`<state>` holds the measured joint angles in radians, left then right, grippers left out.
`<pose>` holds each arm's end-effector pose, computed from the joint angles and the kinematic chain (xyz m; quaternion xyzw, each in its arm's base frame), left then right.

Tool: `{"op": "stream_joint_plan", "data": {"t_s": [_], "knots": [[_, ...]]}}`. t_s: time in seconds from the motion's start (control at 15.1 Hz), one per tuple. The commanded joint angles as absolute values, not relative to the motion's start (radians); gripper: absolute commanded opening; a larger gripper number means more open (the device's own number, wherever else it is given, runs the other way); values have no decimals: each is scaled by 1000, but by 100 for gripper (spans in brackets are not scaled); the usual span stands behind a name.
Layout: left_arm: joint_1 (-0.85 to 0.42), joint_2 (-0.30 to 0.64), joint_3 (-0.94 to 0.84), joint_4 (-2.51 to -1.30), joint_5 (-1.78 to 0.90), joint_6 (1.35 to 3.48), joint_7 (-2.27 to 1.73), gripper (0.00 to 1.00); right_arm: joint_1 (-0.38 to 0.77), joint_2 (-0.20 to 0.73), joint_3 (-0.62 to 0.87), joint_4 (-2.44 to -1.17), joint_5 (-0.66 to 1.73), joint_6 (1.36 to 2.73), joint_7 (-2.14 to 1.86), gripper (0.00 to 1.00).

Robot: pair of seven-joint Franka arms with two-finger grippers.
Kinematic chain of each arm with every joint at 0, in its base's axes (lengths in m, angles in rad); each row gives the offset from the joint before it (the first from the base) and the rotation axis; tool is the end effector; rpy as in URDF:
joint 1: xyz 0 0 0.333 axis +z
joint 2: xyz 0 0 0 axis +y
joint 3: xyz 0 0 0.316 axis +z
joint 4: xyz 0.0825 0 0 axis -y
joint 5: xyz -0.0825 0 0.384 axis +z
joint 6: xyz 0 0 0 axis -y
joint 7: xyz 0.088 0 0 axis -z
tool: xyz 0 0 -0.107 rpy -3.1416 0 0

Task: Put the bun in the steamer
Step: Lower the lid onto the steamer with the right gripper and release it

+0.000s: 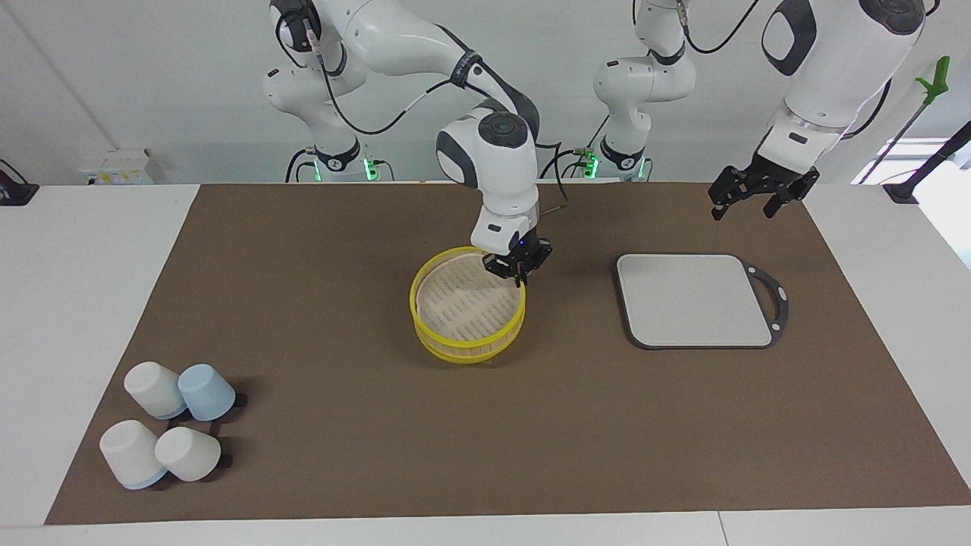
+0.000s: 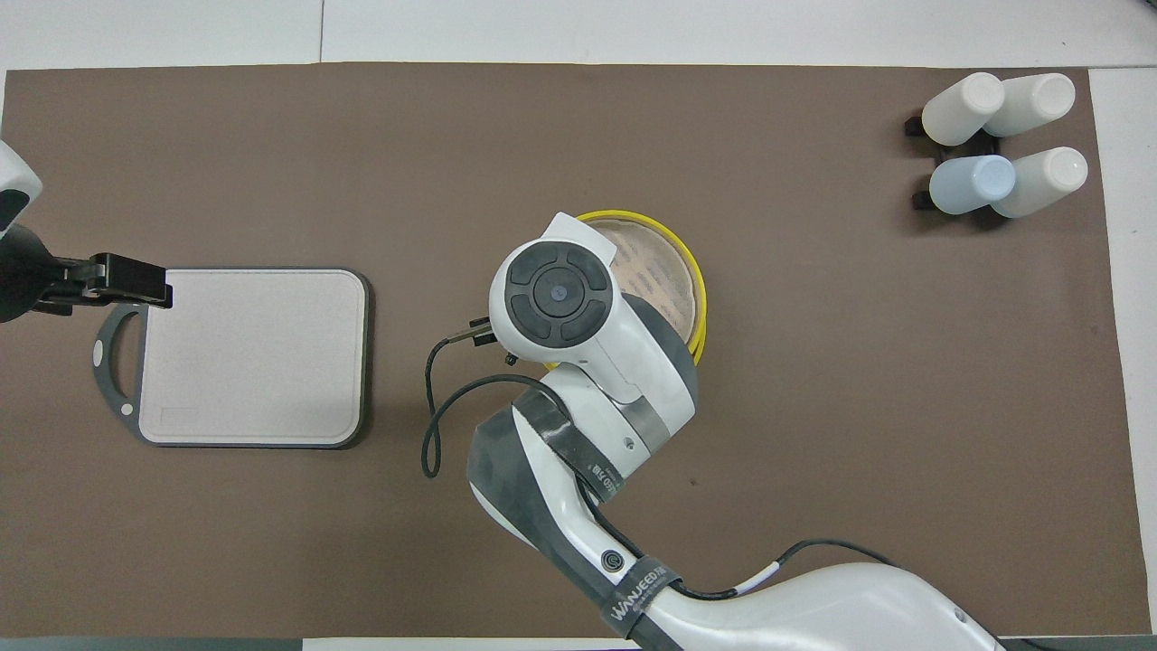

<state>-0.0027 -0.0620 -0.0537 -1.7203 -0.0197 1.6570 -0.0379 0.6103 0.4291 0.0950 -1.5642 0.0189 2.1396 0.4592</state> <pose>0.5394 -0.0332 0.5950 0.9999 -0.0083 -0.0011 0.0081 0.5330 0.4430 0.4119 -0.9905 -0.1122 -0.0465 0.0638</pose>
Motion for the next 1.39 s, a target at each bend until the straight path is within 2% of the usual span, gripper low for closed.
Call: {"op": "stream_joint_plan", "data": {"t_s": [0.0, 1.32], "knots": [[12, -81, -64, -1741, -35, 1652, -21, 100, 614, 416, 92, -1588, 28, 2160, 479, 0], [17, -92, -61, -1747, -26, 1618, -2, 100, 612, 400, 91, -1628, 5, 2128, 465, 0]]}}
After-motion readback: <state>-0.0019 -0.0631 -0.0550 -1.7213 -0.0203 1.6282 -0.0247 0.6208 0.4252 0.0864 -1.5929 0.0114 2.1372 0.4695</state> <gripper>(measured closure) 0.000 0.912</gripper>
